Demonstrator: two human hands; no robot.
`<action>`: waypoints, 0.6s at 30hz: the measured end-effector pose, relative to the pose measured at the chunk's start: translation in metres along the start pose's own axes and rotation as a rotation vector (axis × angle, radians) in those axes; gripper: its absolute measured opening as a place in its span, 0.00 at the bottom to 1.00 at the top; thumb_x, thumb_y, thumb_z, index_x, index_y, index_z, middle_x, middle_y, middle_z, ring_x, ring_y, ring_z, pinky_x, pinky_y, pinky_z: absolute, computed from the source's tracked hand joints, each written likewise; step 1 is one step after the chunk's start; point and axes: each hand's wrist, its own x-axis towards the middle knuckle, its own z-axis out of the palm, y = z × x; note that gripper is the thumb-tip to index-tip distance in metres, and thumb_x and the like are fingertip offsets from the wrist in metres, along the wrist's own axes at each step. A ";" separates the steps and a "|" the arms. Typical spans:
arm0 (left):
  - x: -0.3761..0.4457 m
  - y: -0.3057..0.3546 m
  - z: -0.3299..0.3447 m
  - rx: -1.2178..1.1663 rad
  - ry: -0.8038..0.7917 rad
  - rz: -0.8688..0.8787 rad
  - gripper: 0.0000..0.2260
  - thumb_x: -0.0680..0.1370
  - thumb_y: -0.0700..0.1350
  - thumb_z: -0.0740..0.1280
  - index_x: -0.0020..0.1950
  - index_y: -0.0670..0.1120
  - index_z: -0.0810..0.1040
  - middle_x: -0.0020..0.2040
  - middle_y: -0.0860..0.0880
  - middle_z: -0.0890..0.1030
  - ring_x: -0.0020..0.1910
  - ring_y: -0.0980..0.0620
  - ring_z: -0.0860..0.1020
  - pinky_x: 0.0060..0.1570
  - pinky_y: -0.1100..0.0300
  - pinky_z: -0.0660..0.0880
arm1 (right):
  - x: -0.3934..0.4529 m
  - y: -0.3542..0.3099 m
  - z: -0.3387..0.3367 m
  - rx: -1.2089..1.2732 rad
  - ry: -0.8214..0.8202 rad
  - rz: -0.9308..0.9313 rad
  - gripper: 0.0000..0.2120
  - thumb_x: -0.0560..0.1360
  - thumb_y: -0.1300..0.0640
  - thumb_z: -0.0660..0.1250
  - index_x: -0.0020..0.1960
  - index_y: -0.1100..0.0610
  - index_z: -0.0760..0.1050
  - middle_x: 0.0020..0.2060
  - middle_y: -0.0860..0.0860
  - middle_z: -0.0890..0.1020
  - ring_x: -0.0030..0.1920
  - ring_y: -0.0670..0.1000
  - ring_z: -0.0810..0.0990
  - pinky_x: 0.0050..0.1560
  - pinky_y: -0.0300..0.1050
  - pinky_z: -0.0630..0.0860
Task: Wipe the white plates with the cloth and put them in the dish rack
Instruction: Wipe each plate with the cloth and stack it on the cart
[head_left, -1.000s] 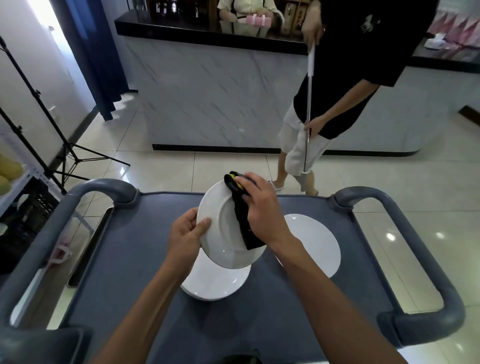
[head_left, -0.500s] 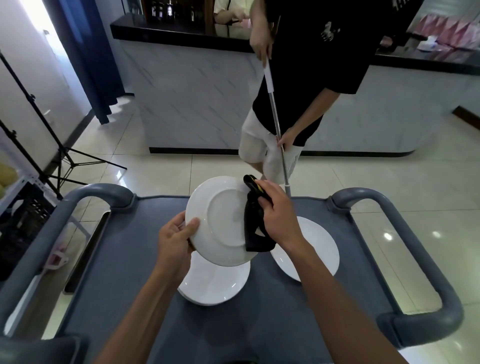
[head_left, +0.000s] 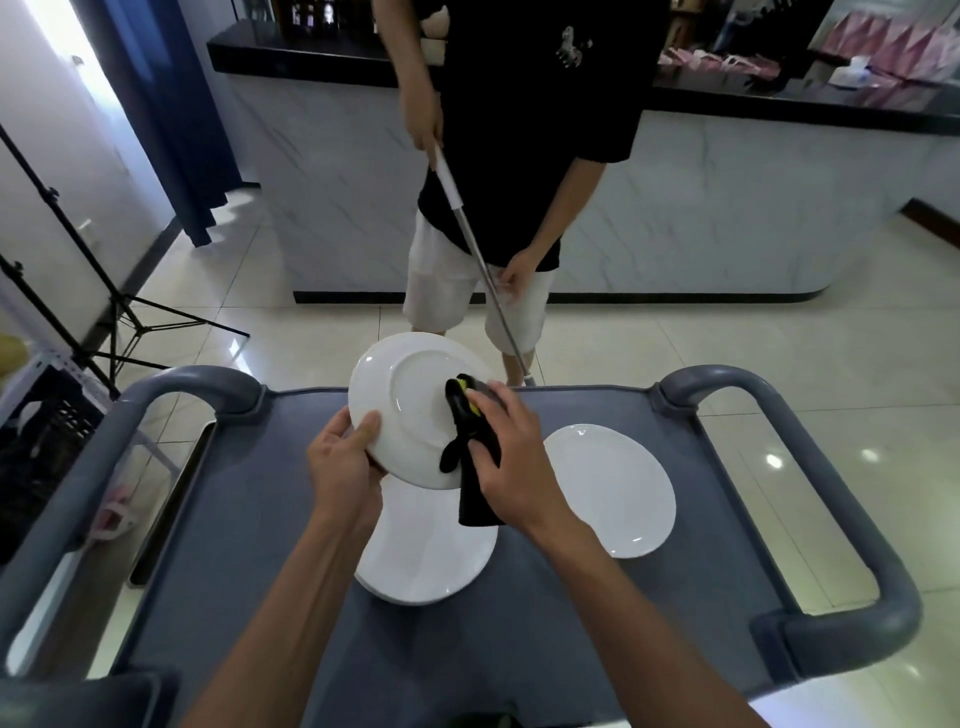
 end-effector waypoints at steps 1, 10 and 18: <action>0.000 0.000 0.001 0.000 0.005 0.000 0.11 0.81 0.36 0.64 0.62 0.39 0.79 0.49 0.45 0.84 0.44 0.48 0.80 0.38 0.58 0.81 | -0.002 -0.003 0.003 -0.013 0.010 -0.034 0.26 0.76 0.62 0.66 0.73 0.51 0.70 0.74 0.48 0.65 0.72 0.51 0.62 0.74 0.50 0.62; -0.002 0.001 0.006 0.022 -0.001 0.008 0.10 0.82 0.36 0.62 0.61 0.38 0.80 0.47 0.41 0.83 0.43 0.45 0.81 0.43 0.51 0.80 | -0.015 -0.033 0.024 -0.055 0.022 -0.280 0.24 0.75 0.68 0.68 0.70 0.56 0.75 0.71 0.56 0.71 0.72 0.58 0.67 0.71 0.57 0.65; 0.002 0.001 -0.005 -0.009 -0.029 0.001 0.09 0.81 0.37 0.65 0.58 0.43 0.81 0.48 0.45 0.85 0.43 0.48 0.82 0.38 0.55 0.82 | -0.025 -0.016 0.015 -0.088 0.086 -0.238 0.22 0.77 0.69 0.65 0.70 0.56 0.75 0.71 0.57 0.70 0.72 0.59 0.67 0.69 0.60 0.67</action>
